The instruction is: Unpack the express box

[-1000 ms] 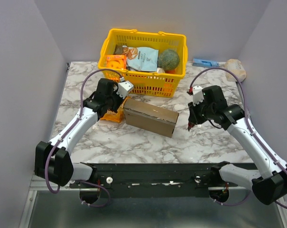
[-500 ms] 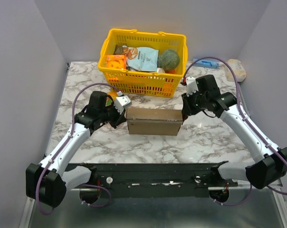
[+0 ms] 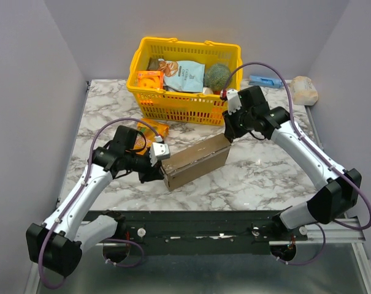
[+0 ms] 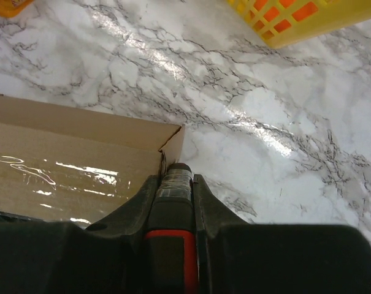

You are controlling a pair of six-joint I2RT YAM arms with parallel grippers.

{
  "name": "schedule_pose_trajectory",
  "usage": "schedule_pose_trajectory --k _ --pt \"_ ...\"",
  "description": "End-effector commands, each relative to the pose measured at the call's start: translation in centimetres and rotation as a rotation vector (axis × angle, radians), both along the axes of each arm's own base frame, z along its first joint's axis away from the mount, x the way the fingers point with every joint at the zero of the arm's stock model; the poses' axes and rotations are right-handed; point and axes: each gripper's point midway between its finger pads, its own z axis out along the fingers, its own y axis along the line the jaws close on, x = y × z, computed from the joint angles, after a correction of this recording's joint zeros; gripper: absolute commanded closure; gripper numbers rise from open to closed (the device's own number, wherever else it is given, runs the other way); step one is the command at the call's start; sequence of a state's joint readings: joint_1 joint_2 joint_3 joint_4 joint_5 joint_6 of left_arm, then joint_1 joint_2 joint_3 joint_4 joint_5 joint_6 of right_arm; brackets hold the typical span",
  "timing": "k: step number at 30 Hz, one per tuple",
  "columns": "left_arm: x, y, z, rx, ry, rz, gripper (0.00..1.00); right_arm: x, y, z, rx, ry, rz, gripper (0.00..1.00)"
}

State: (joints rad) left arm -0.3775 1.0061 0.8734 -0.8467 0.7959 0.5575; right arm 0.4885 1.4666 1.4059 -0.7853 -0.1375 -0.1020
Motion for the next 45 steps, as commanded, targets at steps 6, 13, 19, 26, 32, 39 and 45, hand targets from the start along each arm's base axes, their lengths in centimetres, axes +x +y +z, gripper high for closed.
schedule_pose_trajectory --k 6,13,19,26,32,39,45 --pt "-2.6 1.0 8.6 0.025 -0.161 -0.234 0.57 0.0 -3.9 7.1 0.015 -0.257 -0.067 1.00" --pt "4.9 -5.8 15.1 -0.243 -0.126 0.030 0.47 -0.1 -5.2 14.7 0.166 -0.450 0.015 1.00" --pt "10.2 -9.2 13.7 -0.149 -0.112 0.072 0.43 -1.3 -3.8 18.7 0.246 -0.570 0.123 1.00" --pt "13.5 -12.7 12.0 -0.226 -0.028 0.083 0.42 -2.5 -4.0 15.9 0.306 -0.494 0.052 1.00" --pt "16.1 -13.9 9.3 -0.281 0.028 0.224 0.42 -2.6 -3.2 15.8 0.344 -0.467 0.061 1.00" --pt "16.6 -15.1 5.9 -0.289 0.147 0.239 0.41 -2.6 -1.6 15.1 0.365 -0.447 0.152 1.00" --pt "16.0 -15.5 3.7 -0.277 0.221 0.228 0.41 -1.9 -1.4 13.6 0.343 -0.463 0.155 1.00"
